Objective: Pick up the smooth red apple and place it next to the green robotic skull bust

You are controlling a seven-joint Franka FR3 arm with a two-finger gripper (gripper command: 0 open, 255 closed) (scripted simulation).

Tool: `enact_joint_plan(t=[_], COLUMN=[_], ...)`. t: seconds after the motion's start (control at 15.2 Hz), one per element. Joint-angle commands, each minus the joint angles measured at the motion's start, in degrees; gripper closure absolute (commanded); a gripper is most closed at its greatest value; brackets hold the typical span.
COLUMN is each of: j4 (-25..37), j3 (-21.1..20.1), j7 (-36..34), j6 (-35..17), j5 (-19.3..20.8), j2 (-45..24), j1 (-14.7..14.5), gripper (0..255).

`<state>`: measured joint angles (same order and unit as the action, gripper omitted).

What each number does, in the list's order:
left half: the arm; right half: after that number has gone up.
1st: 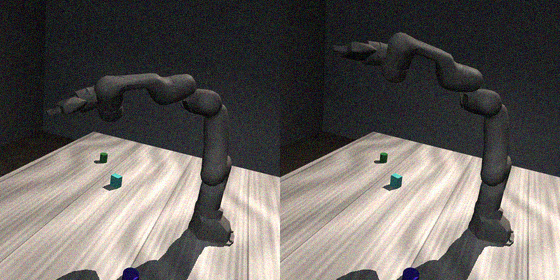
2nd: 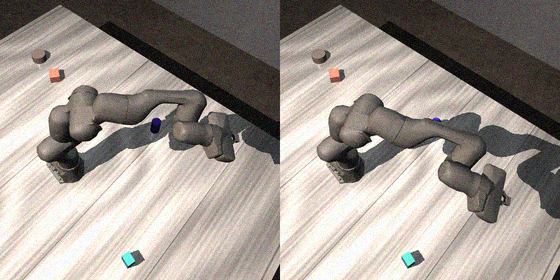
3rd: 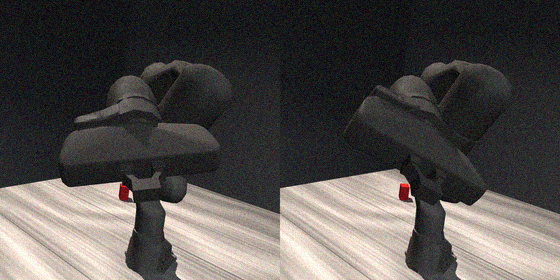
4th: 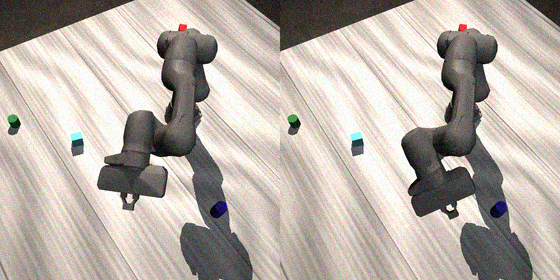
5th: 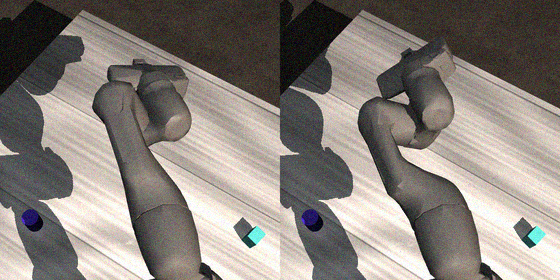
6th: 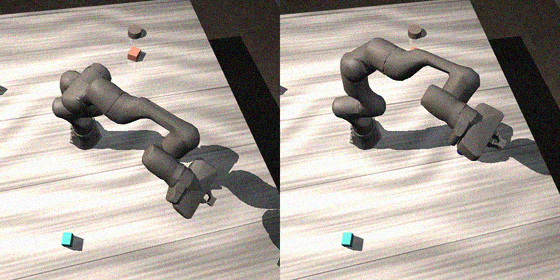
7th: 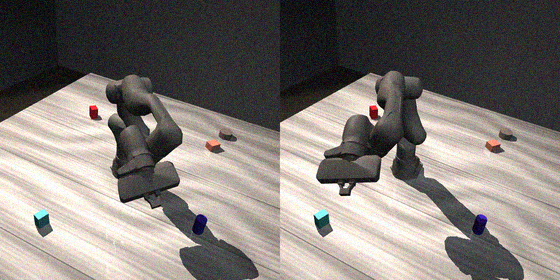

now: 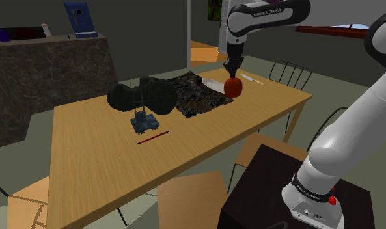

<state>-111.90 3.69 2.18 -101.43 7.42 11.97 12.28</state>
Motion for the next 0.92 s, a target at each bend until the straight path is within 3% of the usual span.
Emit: enact_joint_plan(t=[0.0, 0.86], j4=[1.6, 13.7], j3=[0.0, -0.2], j7=[0.2, 1.3], j6=[1.6, 11.7], j5=[0.0, -0.3], j2=[0.0, -1.9], j1=[0.0, -0.1], gripper=[255, 255])
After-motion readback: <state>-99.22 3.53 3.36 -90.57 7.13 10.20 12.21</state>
